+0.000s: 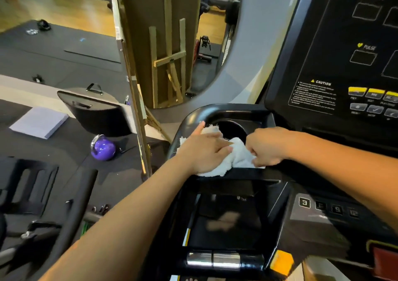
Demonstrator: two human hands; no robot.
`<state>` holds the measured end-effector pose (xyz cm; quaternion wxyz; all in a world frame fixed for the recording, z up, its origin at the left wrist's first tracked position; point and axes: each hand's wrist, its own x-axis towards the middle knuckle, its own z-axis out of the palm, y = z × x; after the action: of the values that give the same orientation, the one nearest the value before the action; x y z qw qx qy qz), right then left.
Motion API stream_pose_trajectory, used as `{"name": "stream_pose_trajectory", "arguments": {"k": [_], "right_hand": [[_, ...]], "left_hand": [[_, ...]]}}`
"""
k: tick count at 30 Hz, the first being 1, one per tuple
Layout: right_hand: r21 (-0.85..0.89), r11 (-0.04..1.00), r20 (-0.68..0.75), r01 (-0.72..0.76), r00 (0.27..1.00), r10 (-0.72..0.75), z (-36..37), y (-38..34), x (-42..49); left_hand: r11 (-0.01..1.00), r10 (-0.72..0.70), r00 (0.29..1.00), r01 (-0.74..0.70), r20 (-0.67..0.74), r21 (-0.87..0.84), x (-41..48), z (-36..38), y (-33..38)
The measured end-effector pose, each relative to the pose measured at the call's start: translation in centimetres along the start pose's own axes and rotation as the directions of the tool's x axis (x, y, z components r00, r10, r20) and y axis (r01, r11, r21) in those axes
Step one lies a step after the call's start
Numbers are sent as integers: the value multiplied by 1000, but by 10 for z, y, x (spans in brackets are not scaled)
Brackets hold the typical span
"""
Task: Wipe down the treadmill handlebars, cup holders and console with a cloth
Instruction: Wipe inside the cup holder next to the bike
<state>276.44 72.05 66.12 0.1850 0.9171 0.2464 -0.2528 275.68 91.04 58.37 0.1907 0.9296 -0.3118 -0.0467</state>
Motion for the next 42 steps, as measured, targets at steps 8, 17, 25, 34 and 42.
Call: {"name": "stream_pose_trajectory", "arguments": {"k": [8, 17, 25, 34, 42], "right_hand": [[19, 1000, 22, -13, 1000, 13, -5, -13, 9], [397, 917, 147, -42, 989, -19, 0, -14, 12], [558, 829, -28, 41, 999, -30, -8, -54, 30], [452, 892, 79, -25, 997, -13, -24, -68, 35], [328, 939, 2, -98, 995, 103, -24, -71, 18]], "left_hand": [[996, 1, 962, -25, -273, -85, -13, -21, -51], [963, -183, 973, 148, -143, -225, -41, -26, -43], [734, -322, 932, 135, -166, -665, -53, -5, -59], [864, -305, 944, 220, -123, -453, -40, -10, -39], [976, -89, 982, 52, -168, -214, -21, -16, -36]]}}
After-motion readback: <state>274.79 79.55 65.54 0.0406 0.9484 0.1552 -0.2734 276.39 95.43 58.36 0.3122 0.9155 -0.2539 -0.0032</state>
